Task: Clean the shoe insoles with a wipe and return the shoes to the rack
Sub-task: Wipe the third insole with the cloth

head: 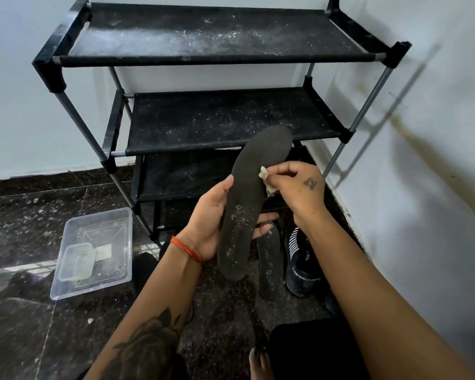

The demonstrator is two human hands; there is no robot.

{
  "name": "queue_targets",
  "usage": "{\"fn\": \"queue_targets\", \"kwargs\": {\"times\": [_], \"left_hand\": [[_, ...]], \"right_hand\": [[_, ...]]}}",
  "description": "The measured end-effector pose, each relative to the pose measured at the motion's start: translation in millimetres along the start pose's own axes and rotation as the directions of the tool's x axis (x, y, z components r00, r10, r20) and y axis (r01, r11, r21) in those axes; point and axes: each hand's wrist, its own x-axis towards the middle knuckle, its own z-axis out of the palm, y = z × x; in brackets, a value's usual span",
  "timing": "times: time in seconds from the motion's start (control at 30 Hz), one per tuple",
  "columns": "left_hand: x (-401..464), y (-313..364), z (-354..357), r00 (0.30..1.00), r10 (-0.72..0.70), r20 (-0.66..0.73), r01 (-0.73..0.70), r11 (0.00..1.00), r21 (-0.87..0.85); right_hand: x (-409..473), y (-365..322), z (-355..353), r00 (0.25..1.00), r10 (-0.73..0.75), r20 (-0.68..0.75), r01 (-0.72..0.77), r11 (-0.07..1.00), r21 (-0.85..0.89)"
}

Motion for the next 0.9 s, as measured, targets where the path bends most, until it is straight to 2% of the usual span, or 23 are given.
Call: {"fn": "queue_targets", "kwargs": {"times": [0.07,0.13,0.23,0.3,0.37,0.43,0.47,0.5,0.6,0.67,0.73,0.8,0.9], "left_hand": [[1.5,-0.7,0.3,1.0,-0.007,-0.029,0.007,1.0,0.013],[2.0,-1.1,-0.1,0.999,-0.004,-0.041,0.005,1.0,0.017],[2.4,-0.8,-2.8,0.999,-0.006,-0.053,0.006,1.0,0.001],[3.2,-0.5,-5.8,0.997,-0.002,-0.08,0.003,1.0,0.013],[5.8,-0.9,-10.3,0.993,0.017,-0.118,-0.01,0.998,0.061],[6.7,-2.0,-12.0,0.989,0.04,-0.141,-0.028,0.996,0.087],[6.7,-2.2,-12.2,0.989,0.046,-0.142,-0.033,0.995,0.091],[6.6,-2.0,-11.1,0.989,0.048,-0.138,-0.035,0.995,0.095],[5.7,-0.9,-7.0,0.989,0.049,-0.137,-0.036,0.995,0.093],[5.1,-2.4,-5.4,0.991,0.05,-0.128,-0.039,0.995,0.089],[6.5,-4.5,-7.5,0.989,0.055,-0.137,-0.042,0.994,0.097],[7.3,-5.2,-9.6,0.988,0.052,-0.147,-0.039,0.995,0.095],[5.3,-2.0,-10.4,0.989,0.042,-0.144,-0.032,0.997,0.077]], "right_hand": [[1.2,3.5,0.8,0.993,-0.111,-0.027,0.106,0.984,-0.146],[0.0,4.0,4.3,0.976,-0.219,0.007,0.212,0.939,-0.269],[-8.8,-0.9,10.0,0.941,-0.286,0.182,0.334,0.874,-0.352],[-18.9,-8.7,10.3,0.902,-0.237,0.361,0.353,0.887,-0.297],[-23.8,-15.4,5.0,0.831,-0.151,0.535,0.322,0.915,-0.242],[-21.5,-17.6,-4.7,0.752,-0.12,0.648,0.384,0.879,-0.283],[-19.8,-17.3,-8.5,0.747,-0.142,0.649,0.422,0.856,-0.299],[-18.4,-16.9,-10.8,0.774,-0.199,0.601,0.451,0.839,-0.304],[-15.2,-12.6,-9.2,0.872,-0.387,0.301,0.466,0.844,-0.264],[-14.0,-7.7,-1.2,0.879,-0.417,0.23,0.47,0.84,-0.273],[-15.0,-2.9,7.9,0.881,-0.396,0.26,0.467,0.819,-0.335],[-20.6,-5.2,13.1,0.888,-0.326,0.324,0.429,0.842,-0.328],[-27.3,-12.9,10.7,0.805,-0.289,0.517,0.458,0.857,-0.235]]}}
